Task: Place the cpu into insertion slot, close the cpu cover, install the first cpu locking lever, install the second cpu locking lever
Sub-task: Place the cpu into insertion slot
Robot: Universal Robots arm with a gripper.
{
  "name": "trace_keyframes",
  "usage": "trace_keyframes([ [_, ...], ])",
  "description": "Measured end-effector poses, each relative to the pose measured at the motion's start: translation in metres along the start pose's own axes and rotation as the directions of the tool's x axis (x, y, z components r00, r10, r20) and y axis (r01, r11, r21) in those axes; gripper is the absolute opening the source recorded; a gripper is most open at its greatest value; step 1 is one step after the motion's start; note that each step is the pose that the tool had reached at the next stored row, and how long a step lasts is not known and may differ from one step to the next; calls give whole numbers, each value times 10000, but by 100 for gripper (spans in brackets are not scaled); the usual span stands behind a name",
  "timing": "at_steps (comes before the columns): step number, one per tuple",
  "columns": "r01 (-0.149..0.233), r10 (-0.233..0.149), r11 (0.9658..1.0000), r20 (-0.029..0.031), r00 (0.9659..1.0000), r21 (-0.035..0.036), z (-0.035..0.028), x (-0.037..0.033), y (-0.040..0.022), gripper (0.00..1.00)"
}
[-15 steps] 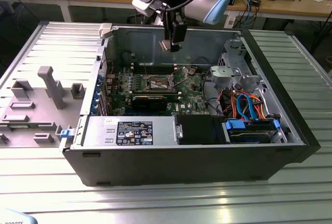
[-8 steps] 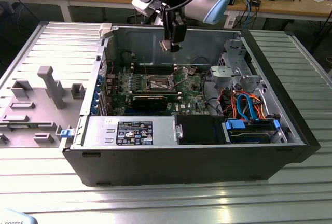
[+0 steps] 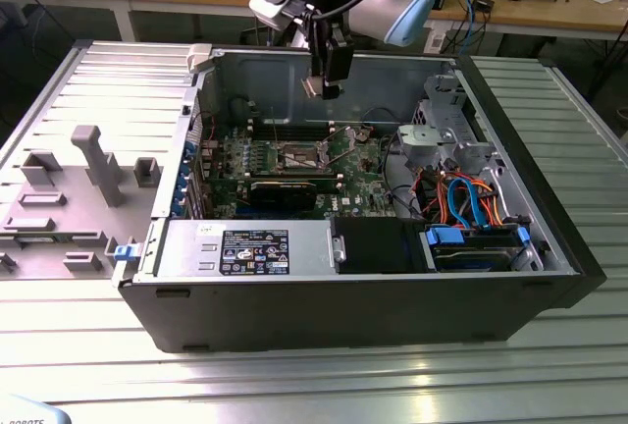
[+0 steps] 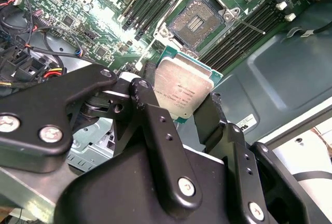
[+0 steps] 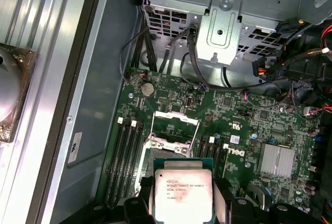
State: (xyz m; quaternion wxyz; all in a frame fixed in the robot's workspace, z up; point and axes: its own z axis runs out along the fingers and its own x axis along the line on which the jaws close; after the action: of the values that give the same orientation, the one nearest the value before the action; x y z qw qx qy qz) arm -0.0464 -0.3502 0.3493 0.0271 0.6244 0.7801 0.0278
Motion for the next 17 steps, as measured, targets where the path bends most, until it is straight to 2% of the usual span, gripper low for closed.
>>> trace_keyframes([
  [10, -4, 4, 10000, 1, 10000, 1, 0, 0, 0, 54],
  [17, -294, 294, 9996, 25, 9996, 2, 3, 0, 0, 54],
])
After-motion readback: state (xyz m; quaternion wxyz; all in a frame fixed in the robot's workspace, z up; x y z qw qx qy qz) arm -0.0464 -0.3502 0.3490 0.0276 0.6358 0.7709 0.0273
